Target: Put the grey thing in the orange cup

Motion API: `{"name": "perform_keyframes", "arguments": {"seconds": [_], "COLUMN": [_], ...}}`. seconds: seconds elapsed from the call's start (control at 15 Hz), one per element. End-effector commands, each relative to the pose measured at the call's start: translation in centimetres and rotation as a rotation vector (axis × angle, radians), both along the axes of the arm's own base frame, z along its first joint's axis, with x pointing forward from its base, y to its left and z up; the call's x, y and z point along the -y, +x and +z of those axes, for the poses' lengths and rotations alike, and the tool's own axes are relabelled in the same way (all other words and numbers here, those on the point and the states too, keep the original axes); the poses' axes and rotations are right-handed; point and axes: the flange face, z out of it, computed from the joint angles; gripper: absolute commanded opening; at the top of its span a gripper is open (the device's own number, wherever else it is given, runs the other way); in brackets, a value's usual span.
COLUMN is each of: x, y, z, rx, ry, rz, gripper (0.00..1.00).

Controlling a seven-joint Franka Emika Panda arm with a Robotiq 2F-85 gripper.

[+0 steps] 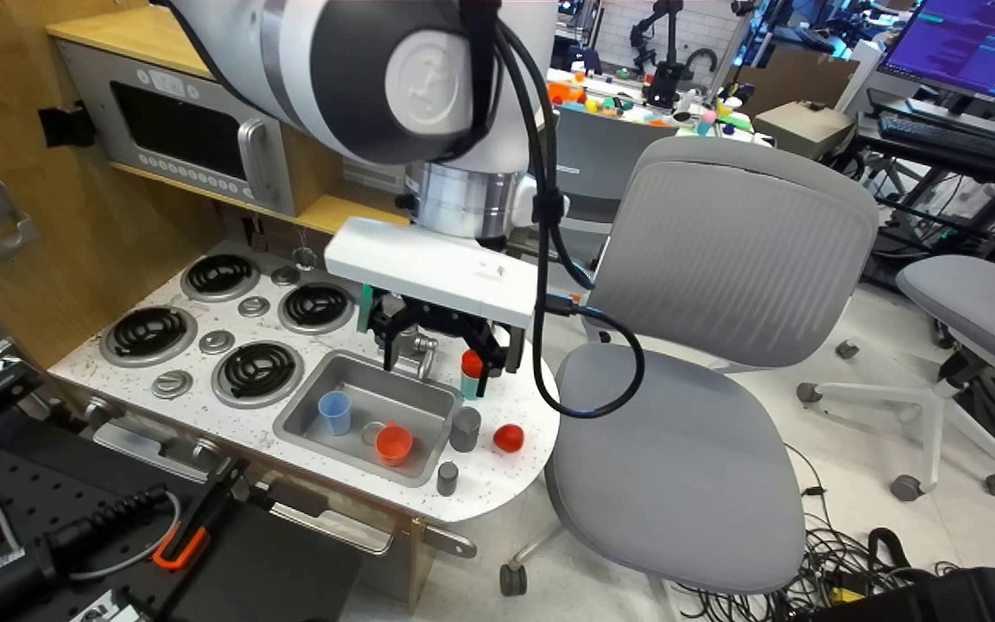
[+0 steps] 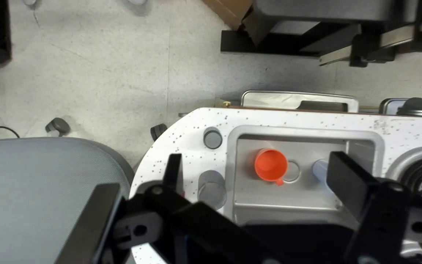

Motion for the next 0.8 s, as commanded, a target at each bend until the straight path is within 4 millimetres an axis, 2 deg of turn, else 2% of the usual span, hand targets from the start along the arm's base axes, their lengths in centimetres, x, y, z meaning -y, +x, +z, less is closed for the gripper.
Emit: {"name": "perform_keyframes", "arguments": {"seconds": [0.0,0.27,0.4,0.73], "x": [2.6,4.4,5.2,7.0], "y": [1.1,-0.3,-1.0,-1.5], "z": [-3.5,-8.9,-10.8,-13.4], "rx": [0.054,0.058,0.069,0.081], "ry": [-0.034,-0.023,-0.037,-0.068], "rz": [0.044,0.059,0.069,0.08], "gripper": [1.0,1.0,1.0,1.0]}}
